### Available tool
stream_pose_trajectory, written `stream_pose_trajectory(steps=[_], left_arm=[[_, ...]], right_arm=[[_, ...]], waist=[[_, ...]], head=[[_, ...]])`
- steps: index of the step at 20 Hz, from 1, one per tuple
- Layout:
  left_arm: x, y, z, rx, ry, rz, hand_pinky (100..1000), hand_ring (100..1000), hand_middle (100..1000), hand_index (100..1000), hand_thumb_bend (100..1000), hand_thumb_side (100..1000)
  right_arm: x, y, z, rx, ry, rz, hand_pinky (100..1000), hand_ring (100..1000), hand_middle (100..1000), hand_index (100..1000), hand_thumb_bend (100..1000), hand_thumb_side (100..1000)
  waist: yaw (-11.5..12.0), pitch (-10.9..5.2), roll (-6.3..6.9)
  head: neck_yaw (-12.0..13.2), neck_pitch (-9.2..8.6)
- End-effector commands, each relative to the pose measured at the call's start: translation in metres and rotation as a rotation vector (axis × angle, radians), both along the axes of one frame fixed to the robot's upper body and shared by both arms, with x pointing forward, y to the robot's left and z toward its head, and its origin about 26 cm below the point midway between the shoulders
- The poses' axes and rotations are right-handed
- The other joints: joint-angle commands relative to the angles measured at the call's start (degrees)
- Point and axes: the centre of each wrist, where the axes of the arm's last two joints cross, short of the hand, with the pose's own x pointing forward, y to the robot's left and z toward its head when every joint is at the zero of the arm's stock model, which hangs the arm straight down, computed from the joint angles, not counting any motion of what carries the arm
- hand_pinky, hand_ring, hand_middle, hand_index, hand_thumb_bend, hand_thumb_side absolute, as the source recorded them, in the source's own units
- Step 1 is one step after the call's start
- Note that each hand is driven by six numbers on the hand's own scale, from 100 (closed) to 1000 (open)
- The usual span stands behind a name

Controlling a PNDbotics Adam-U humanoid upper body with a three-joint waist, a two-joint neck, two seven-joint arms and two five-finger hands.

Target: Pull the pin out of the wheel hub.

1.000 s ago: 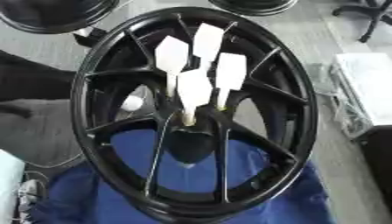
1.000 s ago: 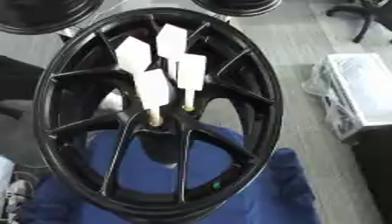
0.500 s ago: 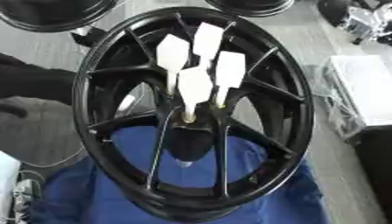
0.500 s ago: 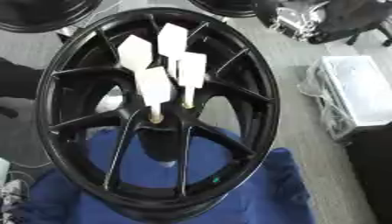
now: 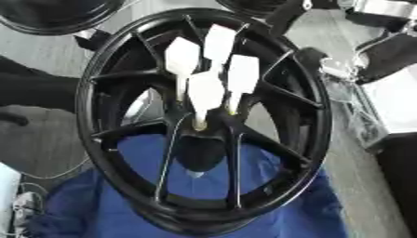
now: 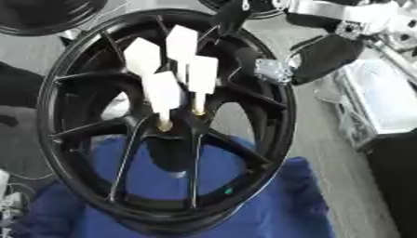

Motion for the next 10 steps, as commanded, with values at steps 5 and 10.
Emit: stream_pose_trajectory(steps=[5,10], left_arm=[[-0.002,0.005,0.009,0.026,-0.012,0.004,811,785,823,836,1000,322],[-0.003,0.007,0.006,0.02,-0.003,0.012,812,784,819,832,1000,318]], right_arm=[[0.0,0.015,0.0,-0.048,-0.002,-0.006,880,766,741,918,385,276],[0.001,0.02,-0.003,-0.016,-0.003,-0.047,913,792,766,943,420,143]], waist=[[-0.1,-1.14,0.19],[-0.3,-1.25,0.0]], head=[[0.6,0.75],[0.9,1.07]])
